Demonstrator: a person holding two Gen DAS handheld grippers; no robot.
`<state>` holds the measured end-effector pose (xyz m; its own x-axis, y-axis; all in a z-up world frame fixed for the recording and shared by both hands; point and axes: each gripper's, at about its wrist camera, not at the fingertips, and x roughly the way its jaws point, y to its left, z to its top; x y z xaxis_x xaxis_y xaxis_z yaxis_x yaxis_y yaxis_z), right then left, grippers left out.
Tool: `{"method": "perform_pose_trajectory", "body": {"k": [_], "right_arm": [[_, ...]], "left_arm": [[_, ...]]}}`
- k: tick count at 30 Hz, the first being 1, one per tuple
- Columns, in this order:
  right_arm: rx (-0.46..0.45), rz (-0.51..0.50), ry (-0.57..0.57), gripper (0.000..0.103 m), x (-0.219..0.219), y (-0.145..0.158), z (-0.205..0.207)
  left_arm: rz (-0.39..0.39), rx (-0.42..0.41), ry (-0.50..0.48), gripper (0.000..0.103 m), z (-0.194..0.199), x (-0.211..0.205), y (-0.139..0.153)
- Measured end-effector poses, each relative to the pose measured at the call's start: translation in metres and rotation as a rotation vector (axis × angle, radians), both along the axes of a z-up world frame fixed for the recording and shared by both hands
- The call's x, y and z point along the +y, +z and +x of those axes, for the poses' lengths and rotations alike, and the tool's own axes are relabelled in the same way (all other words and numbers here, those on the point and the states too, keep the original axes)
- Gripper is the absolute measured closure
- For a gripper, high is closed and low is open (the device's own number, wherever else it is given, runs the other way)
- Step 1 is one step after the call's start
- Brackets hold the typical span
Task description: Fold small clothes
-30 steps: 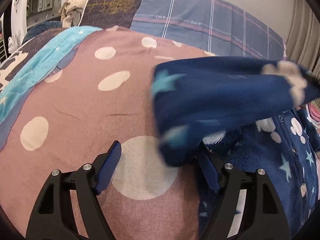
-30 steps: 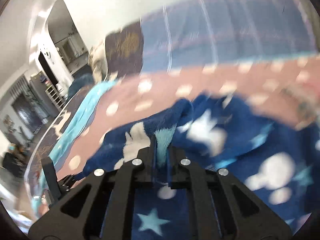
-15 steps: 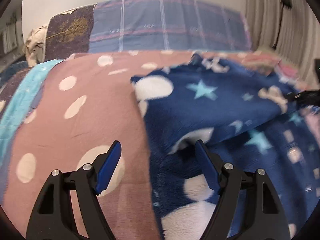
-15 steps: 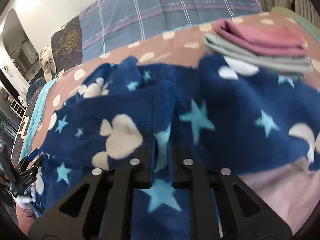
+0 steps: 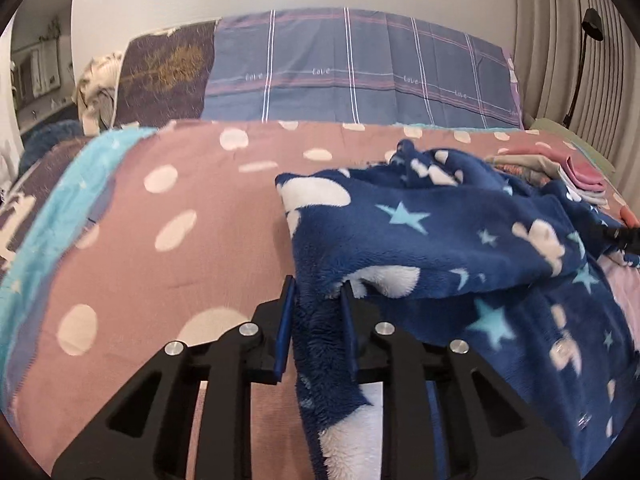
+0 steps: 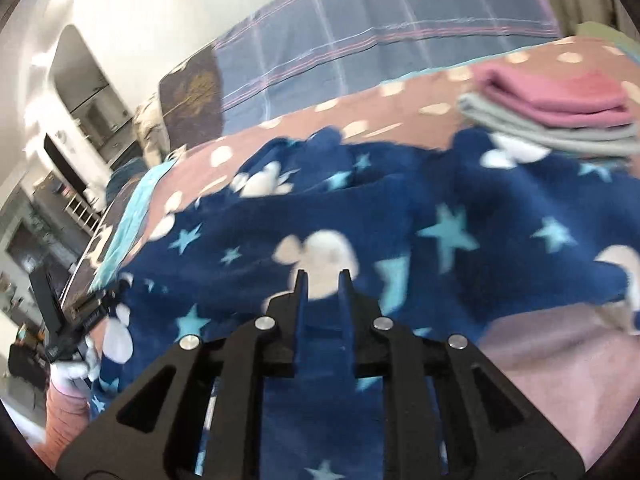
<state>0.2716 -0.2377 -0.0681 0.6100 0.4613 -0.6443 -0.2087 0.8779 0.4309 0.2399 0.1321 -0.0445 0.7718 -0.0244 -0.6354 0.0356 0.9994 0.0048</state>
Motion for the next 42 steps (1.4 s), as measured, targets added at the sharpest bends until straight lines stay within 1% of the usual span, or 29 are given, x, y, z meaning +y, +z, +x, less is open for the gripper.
{"method": "perform_pose_trajectory", "body": {"k": [2, 4, 5, 6, 7, 9, 10, 11, 13, 14, 15, 17, 19, 21, 23, 24, 25, 26, 27, 30, 31, 33, 34, 36, 38, 39, 40, 41, 42], "right_arm": [[0.031, -0.036, 0.012, 0.086, 0.012, -0.013, 0.008], [0.106, -0.086, -0.024, 0.087, 0.018, -0.034, 0.018], [0.135, -0.095, -0.034, 0.091, 0.017, -0.045, 0.022], [0.141, -0.08, -0.035, 0.091, 0.017, -0.053, 0.023], [0.117, -0.058, -0.032, 0.091, 0.014, -0.056, 0.021], [0.107, -0.033, -0.031, 0.091, 0.01, -0.057, 0.019], [0.106, -0.025, -0.03, 0.091, 0.009, -0.057, 0.018], [0.106, -0.02, -0.029, 0.091, 0.008, -0.058, 0.018], [0.104, -0.016, -0.028, 0.091, 0.008, -0.059, 0.017], [0.104, -0.018, -0.028, 0.091, 0.008, -0.059, 0.019], [0.103, -0.021, -0.028, 0.091, 0.008, -0.059, 0.019], [0.099, -0.017, -0.039, 0.092, 0.005, -0.054, 0.016], [0.06, 0.009, -0.125, 0.092, -0.011, -0.038, 0.001], [-0.021, 0.014, -0.188, 0.091, -0.035, -0.016, -0.019], [-0.097, 0.002, -0.269, 0.087, -0.072, 0.003, -0.043], [-0.113, 0.0, -0.328, 0.08, -0.1, 0.009, -0.058], [-0.11, 0.008, -0.382, 0.077, -0.125, 0.011, -0.07], [-0.102, 0.019, -0.426, 0.077, -0.144, 0.01, -0.079], [-0.086, 0.039, -0.488, 0.076, -0.167, 0.008, -0.09], [-0.015, 0.179, -0.745, 0.075, -0.242, -0.017, -0.127], [-0.005, 0.212, -0.797, 0.075, -0.253, -0.023, -0.133], [-0.002, 0.264, -0.886, 0.072, -0.273, -0.034, -0.14], [-0.002, 0.266, -0.901, 0.07, -0.275, -0.038, -0.139], [0.017, 0.28, -0.952, 0.069, -0.282, -0.047, -0.13], [0.018, 0.345, -1.022, 0.069, -0.291, -0.054, -0.122], [0.01, 0.358, -1.048, 0.069, -0.294, -0.053, -0.119], [0.007, 0.365, -1.08, 0.071, -0.296, -0.052, -0.115], [0.014, 0.374, -1.109, 0.078, -0.296, -0.052, -0.111], [0.02, 0.387, -1.121, 0.092, -0.296, -0.051, -0.108]], "left_arm": [[0.035, -0.003, 0.011, 0.08, -0.001, -0.01, 0.008], [0.092, 0.012, 0.051, 0.078, 0.0, -0.017, 0.011], [0.103, 0.029, 0.065, 0.077, 0.002, -0.017, 0.011], [0.119, 0.059, 0.096, 0.077, 0.005, -0.014, 0.009], [0.131, 0.073, 0.115, 0.076, 0.006, -0.008, 0.007], [0.165, 0.103, 0.17, 0.075, 0.008, 0.002, 0.004], [0.161, 0.108, 0.186, 0.075, 0.007, 0.008, 0.004], [0.134, 0.106, 0.182, 0.075, 0.006, 0.011, 0.008], [0.106, 0.083, 0.134, 0.075, 0.005, 0.002, 0.017], [0.1, 0.067, 0.092, 0.075, 0.005, -0.008, 0.022], [0.088, 0.047, 0.024, 0.075, 0.006, -0.025, 0.028], [0.055, 0.025, -0.077, 0.077, 0.01, -0.051, 0.033], [0.027, 0.042, -0.149, 0.079, 0.023, -0.082, 0.025], [-0.006, 0.114, -0.186, 0.079, 0.042, -0.109, 0.0], [-0.01, 0.225, -0.191, 0.08, 0.061, -0.127, -0.039], [-0.008, 0.241, -0.179, 0.08, 0.067, -0.131, -0.061], [-0.009, 0.189, -0.176, 0.081, 0.065, -0.132, -0.064], [-0.008, 0.185, -0.179, 0.081, 0.064, -0.133, -0.062], [-0.03, 0.187, -0.182, 0.081, 0.064, -0.13, -0.059], [-0.121, 0.199, -0.192, 0.08, 0.068, -0.117, -0.064], [-0.131, 0.201, -0.192, 0.08, 0.068, -0.115, -0.065], [-0.116, 0.195, -0.192, 0.08, 0.066, -0.119, -0.064], [-0.102, 0.192, -0.191, 0.08, 0.064, -0.121, -0.064], [-0.089, 0.189, -0.19, 0.079, 0.065, -0.124, -0.063], [-0.096, 0.187, -0.191, 0.079, 0.064, -0.122, -0.062], [-0.1, 0.187, -0.191, 0.079, 0.064, -0.12, -0.062], [-0.105, 0.187, -0.191, 0.079, 0.064, -0.119, -0.062], [-0.108, 0.186, -0.191, 0.079, 0.063, -0.118, -0.062], [-0.111, 0.186, -0.191, 0.079, 0.063, -0.118, -0.062]]}}
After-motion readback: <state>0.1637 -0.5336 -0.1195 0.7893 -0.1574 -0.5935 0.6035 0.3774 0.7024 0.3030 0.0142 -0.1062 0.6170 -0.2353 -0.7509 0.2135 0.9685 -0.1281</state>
